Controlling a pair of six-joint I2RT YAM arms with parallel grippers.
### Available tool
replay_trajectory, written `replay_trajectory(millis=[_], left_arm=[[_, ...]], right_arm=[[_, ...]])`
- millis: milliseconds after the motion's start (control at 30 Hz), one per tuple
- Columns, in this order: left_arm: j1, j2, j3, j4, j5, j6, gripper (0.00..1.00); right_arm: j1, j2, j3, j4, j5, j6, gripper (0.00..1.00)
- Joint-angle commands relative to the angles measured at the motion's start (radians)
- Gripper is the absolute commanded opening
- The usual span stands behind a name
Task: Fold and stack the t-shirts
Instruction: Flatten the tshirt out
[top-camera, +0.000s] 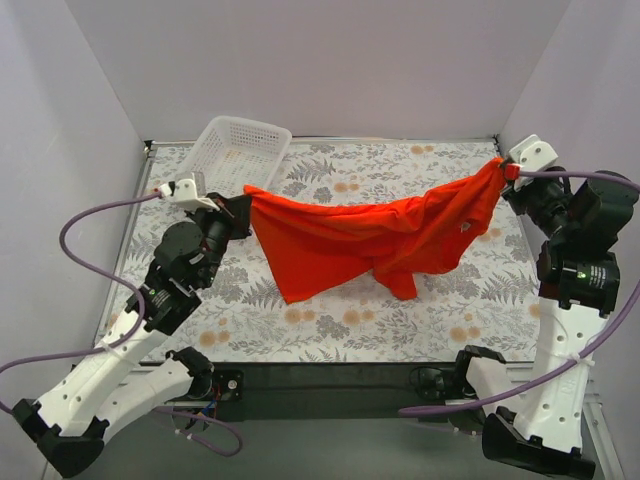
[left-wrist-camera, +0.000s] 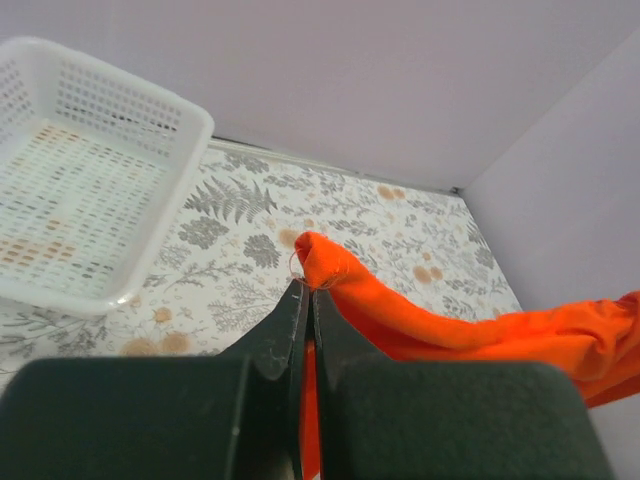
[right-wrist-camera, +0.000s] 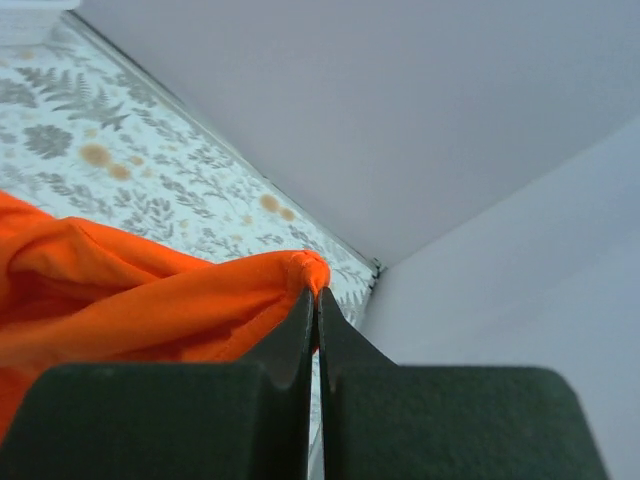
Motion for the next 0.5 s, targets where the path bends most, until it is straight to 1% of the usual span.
replay_trajectory(millis=[0,67,167,200,233,333,367,433,467], left_arm=[[0.007,-0.118,0.077,-0.027,-0.166,0.07,0.0],[0.007,-0.155,0.114,-0.028,-0.254,0.106,0.0],[0.005,-0.212,0.14,-0.013,-0.353,0.184,0.0],[0.007,-0.231,0.152,0.007,-0.361,0.201,0.0],[0.007,-0.238,0.16,0.013,-0.364,0.227,0.0],[0.005,-0.257,0.22,0.021,-0.334,0.235,0.0],[0.007,-0.26,0.235,0.027,-0.305,0.236,0.0],[0.007,-0.257,0.287,0.032,-0.271,0.239,0.0],[0.007,-0.251,0.304,0.03,-0.23,0.246,0.0]], right_arm=[[-0.014,0.016,0.119,0.108,0.206,0.105,0.01],[-0.017,0.039,0.201,0.122,0.265,0.144,0.01],[-0.023,0.07,0.284,0.124,0.3,0.193,0.01],[-0.026,0.075,0.303,0.124,0.3,0.208,0.01],[-0.029,0.081,0.318,0.124,0.283,0.224,0.01],[-0.032,0.082,0.401,0.124,0.251,0.279,0.01],[-0.034,0.085,0.463,0.124,0.251,0.296,0.01],[-0.034,0.094,0.534,0.122,0.253,0.304,0.01],[-0.035,0.098,0.589,0.121,0.251,0.304,0.01]])
